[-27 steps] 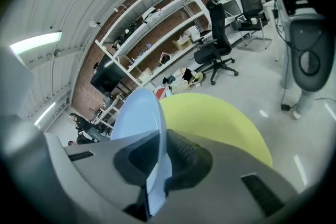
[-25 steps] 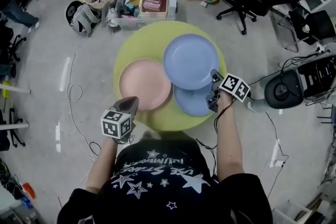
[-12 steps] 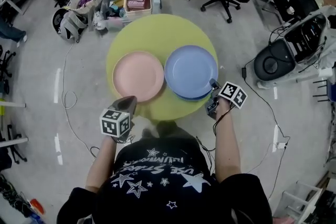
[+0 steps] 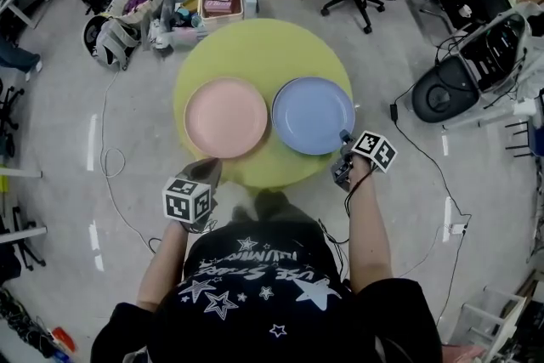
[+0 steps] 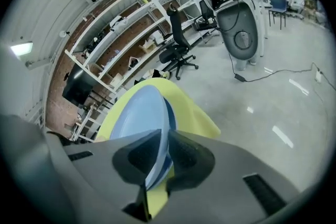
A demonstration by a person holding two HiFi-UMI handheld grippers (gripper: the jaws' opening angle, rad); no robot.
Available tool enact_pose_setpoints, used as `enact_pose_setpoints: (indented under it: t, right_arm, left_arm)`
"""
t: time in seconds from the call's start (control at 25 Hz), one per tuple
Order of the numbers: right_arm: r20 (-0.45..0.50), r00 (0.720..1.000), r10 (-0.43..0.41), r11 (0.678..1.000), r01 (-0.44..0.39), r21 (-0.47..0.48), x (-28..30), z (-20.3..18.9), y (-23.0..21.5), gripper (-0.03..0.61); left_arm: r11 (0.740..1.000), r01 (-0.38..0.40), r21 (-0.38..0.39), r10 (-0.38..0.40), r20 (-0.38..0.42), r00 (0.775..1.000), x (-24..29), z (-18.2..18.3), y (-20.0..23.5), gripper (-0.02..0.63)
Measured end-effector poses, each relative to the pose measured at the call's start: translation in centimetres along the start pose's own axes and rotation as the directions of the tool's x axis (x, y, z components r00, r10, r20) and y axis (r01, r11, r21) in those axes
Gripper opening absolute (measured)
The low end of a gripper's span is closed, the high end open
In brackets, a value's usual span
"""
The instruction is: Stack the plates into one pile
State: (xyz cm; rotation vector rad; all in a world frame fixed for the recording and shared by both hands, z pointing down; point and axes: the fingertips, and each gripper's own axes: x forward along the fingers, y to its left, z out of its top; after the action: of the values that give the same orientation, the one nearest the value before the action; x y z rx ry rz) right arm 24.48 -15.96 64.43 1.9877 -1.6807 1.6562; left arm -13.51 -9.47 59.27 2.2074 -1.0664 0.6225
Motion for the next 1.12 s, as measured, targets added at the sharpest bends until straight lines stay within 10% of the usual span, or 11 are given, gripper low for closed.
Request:
enact_pose_setpoints:
  t: [0.4,0.68,0.92,1.12]
  right_arm:
    - [-0.018,0.991,-0.136,0.936,0.122,-0.33,-0.1,-1.7,0.8,0.133]
    - [0.166,0.973,-0.163,0.918,0.211,-0.337,-3.5,0.0,2.5,0.161]
    - [0.129,0.986,0.104,0.853,-0.021,-0.521,-3.4,-3.5,13.1,0.108]
    - [-0.007,0.965,0.261,0.853,-0.234,-0.467,-2.2,-9.3,17.6,0.046]
  left_arm:
    - [1.0,0.021,0.013,-0.021,0.001,1.0,-0.1,-0.3,-0.3,0.02]
    - [1.0,-0.004,0.006,0.004,0.019,1.0,-1.1,-0.2,0.3,0.02]
    - [0.999,-0.036,-0.024,0.037,0.048,0.998,-1.9,0.8,2.1,0.02]
    - [0.997,-0.049,-0.054,0.053,0.075,0.996,-3.2,0.3,2.6,0.02]
